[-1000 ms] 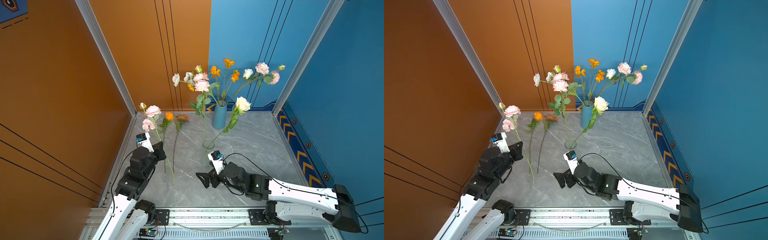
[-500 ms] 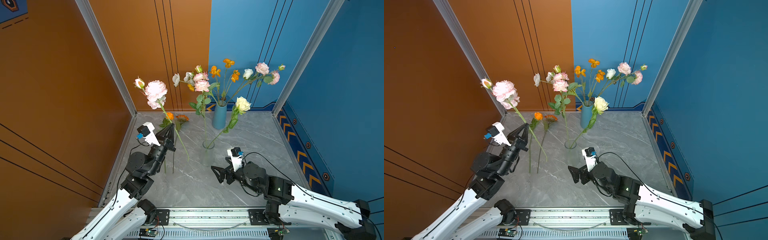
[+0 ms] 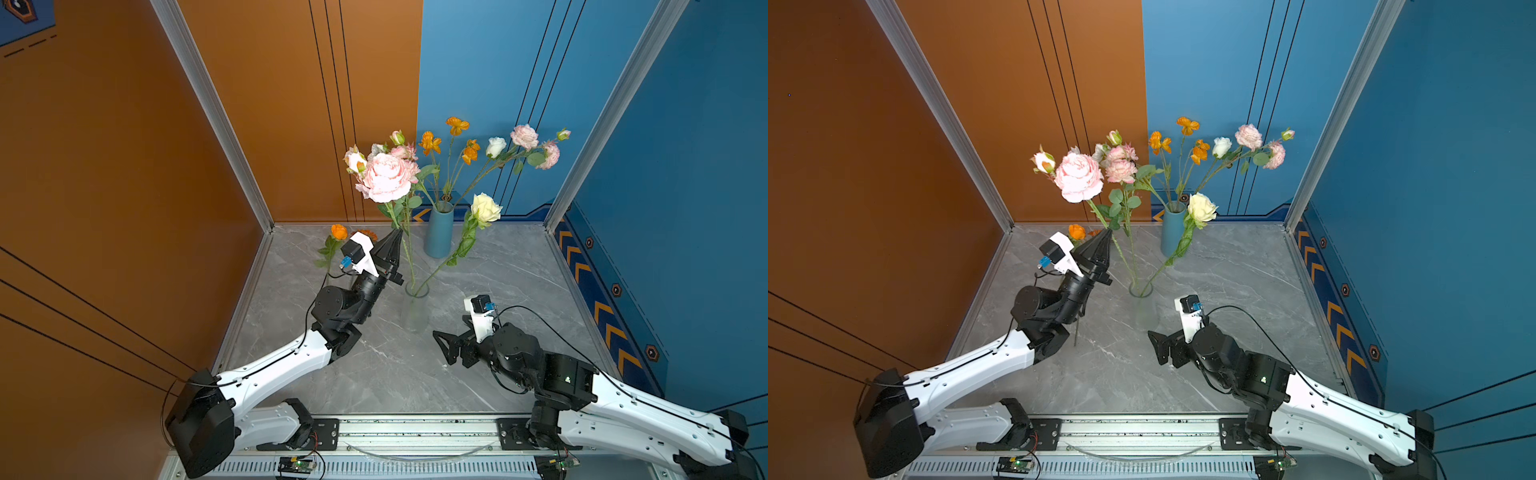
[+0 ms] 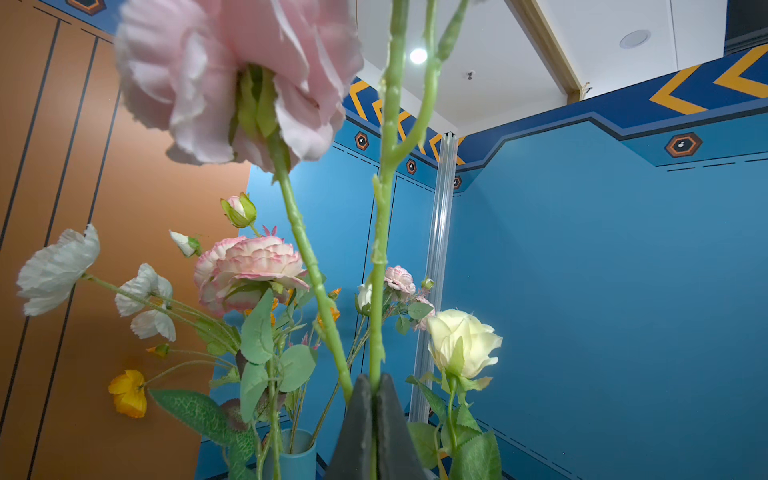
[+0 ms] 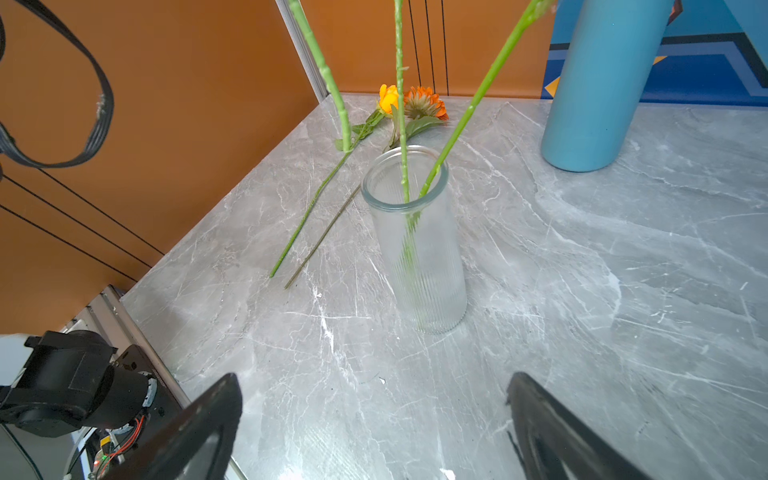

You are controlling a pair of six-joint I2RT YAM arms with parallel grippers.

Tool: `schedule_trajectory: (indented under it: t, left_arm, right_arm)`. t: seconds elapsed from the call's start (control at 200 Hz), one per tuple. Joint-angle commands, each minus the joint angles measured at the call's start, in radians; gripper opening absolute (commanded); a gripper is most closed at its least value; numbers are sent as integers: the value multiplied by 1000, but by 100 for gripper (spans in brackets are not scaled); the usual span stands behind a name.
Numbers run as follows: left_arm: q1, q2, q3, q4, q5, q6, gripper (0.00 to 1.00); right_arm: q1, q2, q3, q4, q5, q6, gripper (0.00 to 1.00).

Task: Arrange the flowers into the vase
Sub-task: 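Carry the pink rose over the glass vase and lower its stem in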

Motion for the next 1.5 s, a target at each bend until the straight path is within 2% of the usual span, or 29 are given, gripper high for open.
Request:
schedule_trajectory:
  t: [0.0,0.18,0.32,0.435,0.976,1.206,1.492]
  left_arm:
    - [-17,41,24,180,-6,41,0]
    - [-41,123,-35,287,-51,28,0]
    - [-83,142,-92,288,-99,61,0]
    - [-113,161,-122,290,-132,93,0]
    - [-136,204,-263,289,-193,68,0]
    - [-160,248,-278,289,-215,66,0]
    - [-210,316,-249,290,-252,126,3]
  right_arm:
    - [-20,-14,20,-36,-24,-4,100]
    - [-73,-24,13,-42,-76,-16,100]
    - [-105,-12,15,-42,-124,-14,100]
    - [-108,2,17,-40,-135,-16,100]
    - [-114,83,7,40,-173,4,100]
    - [-114,94,2,50,-174,9,100]
    - [-114,106,0,56,-173,6,100]
